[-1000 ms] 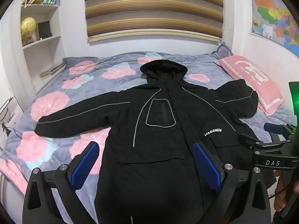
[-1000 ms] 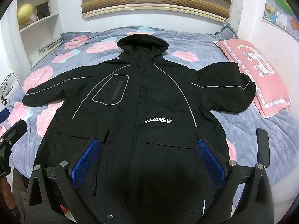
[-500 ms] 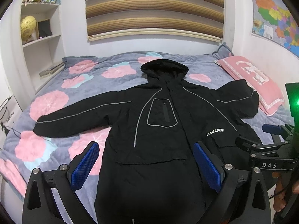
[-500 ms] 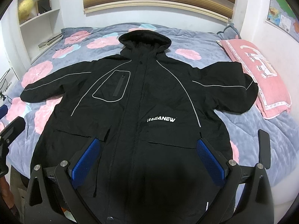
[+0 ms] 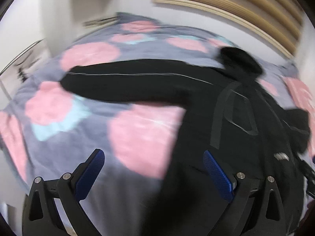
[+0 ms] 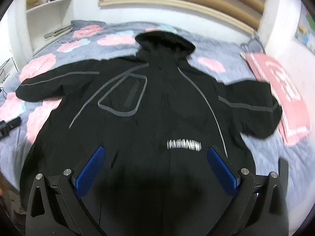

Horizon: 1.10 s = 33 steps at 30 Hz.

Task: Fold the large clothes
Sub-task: 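Grasp the cuff of the jacket sleeve with the left gripper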

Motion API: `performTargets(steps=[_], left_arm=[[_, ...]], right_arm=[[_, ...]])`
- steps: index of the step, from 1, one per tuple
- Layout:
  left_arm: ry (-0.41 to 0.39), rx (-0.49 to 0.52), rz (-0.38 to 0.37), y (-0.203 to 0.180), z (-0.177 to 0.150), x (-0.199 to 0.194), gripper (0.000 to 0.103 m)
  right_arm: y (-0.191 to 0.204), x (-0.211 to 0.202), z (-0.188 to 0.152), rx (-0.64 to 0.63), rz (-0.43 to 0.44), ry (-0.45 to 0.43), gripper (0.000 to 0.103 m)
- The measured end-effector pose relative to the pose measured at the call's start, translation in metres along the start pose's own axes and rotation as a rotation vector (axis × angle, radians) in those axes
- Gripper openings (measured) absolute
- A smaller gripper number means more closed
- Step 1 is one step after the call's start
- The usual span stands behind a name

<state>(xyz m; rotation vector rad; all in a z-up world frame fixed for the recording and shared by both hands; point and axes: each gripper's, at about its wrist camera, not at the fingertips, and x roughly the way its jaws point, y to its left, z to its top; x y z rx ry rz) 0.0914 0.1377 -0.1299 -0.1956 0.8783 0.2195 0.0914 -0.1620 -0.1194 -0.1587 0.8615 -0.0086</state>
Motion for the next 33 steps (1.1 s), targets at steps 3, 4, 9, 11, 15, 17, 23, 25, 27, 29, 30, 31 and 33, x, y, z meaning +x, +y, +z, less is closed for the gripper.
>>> performTargets(steps=[3, 4, 9, 11, 15, 17, 23, 25, 27, 29, 30, 31, 33], left_arm=[[-0.097, -0.106, 0.002, 0.049, 0.024, 0.009, 0.1], [-0.146, -0.159, 0.014, 0.073, 0.036, 0.012, 0.1], [-0.28, -0.327, 0.005, 0.161, 0.079, 0.033, 0.1], [-0.252, -0.369, -0.019, 0.186, 0.093, 0.059, 0.1], [-0.259, -0.377, 0.032, 0.212, 0.103, 0.104, 0.1], [-0.227, -0.375, 0.047, 0.219, 0.112, 0.129, 0.1], [-0.146, -0.484, 0.134, 0.245, 0.128, 0.187, 0.1], [-0.117, -0.518, 0.109, 0.251, 0.126, 0.2, 0.098], [-0.124, -0.486, 0.108, 0.248, 0.126, 0.203, 0.079], [-0.145, -0.428, 0.092, 0.238, 0.13, 0.2, 0.038], [-0.166, -0.406, 0.097, 0.233, 0.132, 0.196, 0.033], [-0.2, -0.38, 0.086, 0.228, 0.132, 0.188, 0.026], [-0.257, -0.349, 0.057, 0.219, 0.134, 0.172, 0.022]], right_arm=[[0.008, 0.024, 0.018, -0.037, 0.043, -0.077, 0.103], [0.011, 0.035, 0.025, -0.054, 0.064, -0.113, 0.103], [0.012, 0.094, 0.038, -0.05, 0.097, -0.194, 0.103], [0.013, 0.129, 0.032, -0.025, 0.088, -0.162, 0.103], [0.014, 0.182, 0.015, 0.019, 0.125, -0.044, 0.103], [0.009, 0.178, 0.016, 0.044, 0.157, -0.075, 0.103], [0.002, 0.188, 0.012, 0.08, 0.199, -0.064, 0.103], [0.001, 0.19, 0.011, 0.081, 0.203, -0.064, 0.103], [-0.003, 0.187, 0.009, 0.086, 0.209, -0.064, 0.103], [-0.003, 0.187, 0.009, 0.089, 0.214, -0.063, 0.103], [-0.003, 0.187, 0.009, 0.09, 0.215, -0.063, 0.103], [-0.003, 0.187, 0.009, 0.09, 0.215, -0.063, 0.103], [-0.003, 0.188, 0.009, 0.09, 0.215, -0.063, 0.103]])
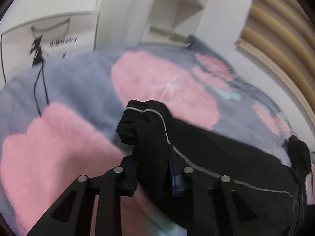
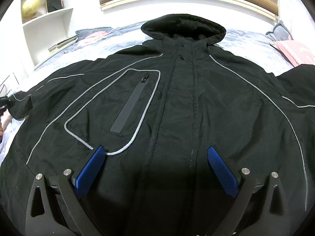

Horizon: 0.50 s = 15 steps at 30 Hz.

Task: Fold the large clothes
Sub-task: 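Grasp the cuff of the jacket sleeve with the left gripper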

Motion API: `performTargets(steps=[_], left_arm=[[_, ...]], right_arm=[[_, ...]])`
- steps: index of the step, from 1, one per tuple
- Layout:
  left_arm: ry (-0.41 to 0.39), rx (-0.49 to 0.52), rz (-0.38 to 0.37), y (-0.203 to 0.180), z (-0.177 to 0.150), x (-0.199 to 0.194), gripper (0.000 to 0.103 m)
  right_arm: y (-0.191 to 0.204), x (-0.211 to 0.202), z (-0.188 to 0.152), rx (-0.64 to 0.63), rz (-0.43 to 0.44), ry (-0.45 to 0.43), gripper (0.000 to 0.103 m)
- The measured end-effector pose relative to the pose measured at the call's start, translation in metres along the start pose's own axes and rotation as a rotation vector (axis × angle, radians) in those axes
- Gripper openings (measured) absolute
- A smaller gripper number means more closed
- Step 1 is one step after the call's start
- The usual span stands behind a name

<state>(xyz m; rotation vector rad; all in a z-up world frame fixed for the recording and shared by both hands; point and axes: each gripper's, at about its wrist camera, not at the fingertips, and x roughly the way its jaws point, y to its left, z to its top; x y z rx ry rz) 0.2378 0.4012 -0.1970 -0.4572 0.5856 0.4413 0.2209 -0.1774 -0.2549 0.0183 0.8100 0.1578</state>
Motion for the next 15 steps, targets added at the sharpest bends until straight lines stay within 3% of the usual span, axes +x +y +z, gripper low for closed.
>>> performTargets(steps=[3, 9, 15], left_arm=[[-0.062, 0.055, -0.073, -0.023, 0.004, -0.029, 0.02], [-0.144, 0.251, -0.277, -0.114, 0.001, -0.092, 0.017], [-0.109, 0.487, -0.471, -0.24, -0.041, -0.124, 0.017]], right_arm=[[0.0, 0.001, 0.0, 0.001, 0.001, 0.0, 0.103], [0.0, 0.001, 0.0, 0.001, 0.001, 0.0, 0.103], [0.0, 0.001, 0.0, 0.002, 0.003, 0.001, 0.103]])
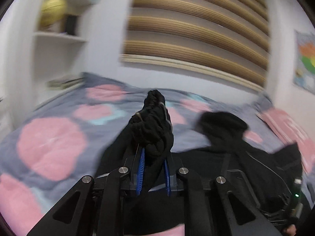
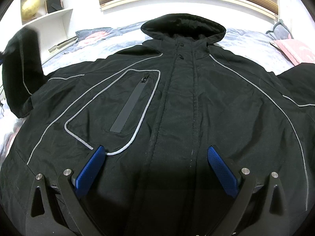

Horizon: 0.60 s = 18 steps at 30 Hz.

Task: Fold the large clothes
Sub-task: 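Carry the held sleeve across the jacket body with the left gripper and release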

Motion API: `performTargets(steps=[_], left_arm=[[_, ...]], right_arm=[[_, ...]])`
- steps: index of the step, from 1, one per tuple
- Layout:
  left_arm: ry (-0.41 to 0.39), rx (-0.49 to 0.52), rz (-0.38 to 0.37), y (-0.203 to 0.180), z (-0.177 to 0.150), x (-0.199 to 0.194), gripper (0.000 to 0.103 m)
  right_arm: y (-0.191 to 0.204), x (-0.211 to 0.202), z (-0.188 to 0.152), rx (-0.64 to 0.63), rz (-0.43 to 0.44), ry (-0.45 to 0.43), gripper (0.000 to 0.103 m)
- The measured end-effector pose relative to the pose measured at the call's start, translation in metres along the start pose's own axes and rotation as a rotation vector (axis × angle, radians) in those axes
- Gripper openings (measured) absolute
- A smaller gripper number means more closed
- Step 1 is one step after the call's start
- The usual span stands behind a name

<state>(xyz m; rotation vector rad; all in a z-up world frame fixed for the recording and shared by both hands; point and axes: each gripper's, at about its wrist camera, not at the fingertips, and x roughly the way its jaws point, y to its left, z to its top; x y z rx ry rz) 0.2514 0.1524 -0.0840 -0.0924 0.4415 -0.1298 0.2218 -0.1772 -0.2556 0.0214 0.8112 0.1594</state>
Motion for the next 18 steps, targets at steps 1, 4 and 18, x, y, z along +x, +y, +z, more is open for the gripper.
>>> performTargets(steps=[1, 4, 18], left_arm=[[0.012, 0.023, -0.015, -0.014, -0.001, 0.006, 0.017], [0.107, 0.107, -0.102, -0.069, -0.016, 0.04, 0.017], [0.442, 0.185, -0.252, -0.127, -0.092, 0.113, 0.057]], right_arm=[[0.0, 0.0, 0.0, 0.001, 0.001, 0.0, 0.103], [-0.001, 0.0, 0.0, 0.004, 0.005, -0.001, 0.103], [-0.002, 0.0, 0.0, 0.023, 0.023, 0.002, 0.103]])
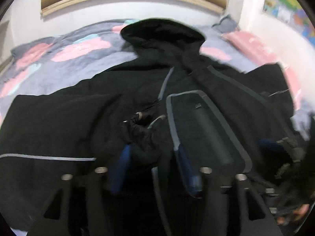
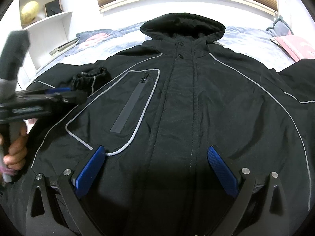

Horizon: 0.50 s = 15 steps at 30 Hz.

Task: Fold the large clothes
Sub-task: 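Carry the held sleeve across the jacket body with the left gripper and release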

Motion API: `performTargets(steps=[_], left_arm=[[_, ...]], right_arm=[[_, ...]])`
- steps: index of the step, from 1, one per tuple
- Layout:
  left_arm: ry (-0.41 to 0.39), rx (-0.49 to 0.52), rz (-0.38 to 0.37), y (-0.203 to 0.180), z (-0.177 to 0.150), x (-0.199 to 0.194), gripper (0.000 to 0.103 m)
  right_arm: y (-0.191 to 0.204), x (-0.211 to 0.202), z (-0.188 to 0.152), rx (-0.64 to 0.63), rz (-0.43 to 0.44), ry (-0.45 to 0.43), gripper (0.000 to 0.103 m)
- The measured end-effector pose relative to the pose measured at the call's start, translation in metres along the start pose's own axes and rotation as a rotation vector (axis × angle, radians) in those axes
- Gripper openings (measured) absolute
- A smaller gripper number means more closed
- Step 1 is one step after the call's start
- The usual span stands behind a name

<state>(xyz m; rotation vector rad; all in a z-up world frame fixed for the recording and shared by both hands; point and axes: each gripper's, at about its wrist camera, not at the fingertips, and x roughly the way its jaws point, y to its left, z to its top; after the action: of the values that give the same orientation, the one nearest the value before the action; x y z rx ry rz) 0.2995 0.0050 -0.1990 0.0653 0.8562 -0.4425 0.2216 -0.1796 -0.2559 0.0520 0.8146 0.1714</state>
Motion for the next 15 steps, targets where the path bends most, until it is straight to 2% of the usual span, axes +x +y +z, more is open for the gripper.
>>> performTargets(steps=[2, 7, 9, 12, 15], left_arm=[[-0.029, -0.016, -0.021, 0.0, -0.002, -0.018, 0.058], [-0.108, 0.003, -0.001, 0.004, -0.007, -0.077, 0.058], [-0.14, -0.004, 0.013, 0.015, -0.013, -0.103, 0.058], [-0.181, -0.071, 0.022, 0.042, -0.019, -0.13, 0.058], [-0.205, -0.138, 0.027, 0.063, -0.028, -0.148, 0.058]], right_arm=[[0.0, 0.0, 0.001, -0.001, -0.006, 0.01, 0.103], [0.007, -0.001, 0.009, -0.019, -0.048, 0.076, 0.103], [0.014, -0.005, 0.018, -0.01, -0.015, 0.104, 0.103], [0.034, -0.015, 0.039, 0.016, 0.102, 0.11, 0.103], [0.066, -0.016, 0.065, -0.021, 0.123, 0.106, 0.103]])
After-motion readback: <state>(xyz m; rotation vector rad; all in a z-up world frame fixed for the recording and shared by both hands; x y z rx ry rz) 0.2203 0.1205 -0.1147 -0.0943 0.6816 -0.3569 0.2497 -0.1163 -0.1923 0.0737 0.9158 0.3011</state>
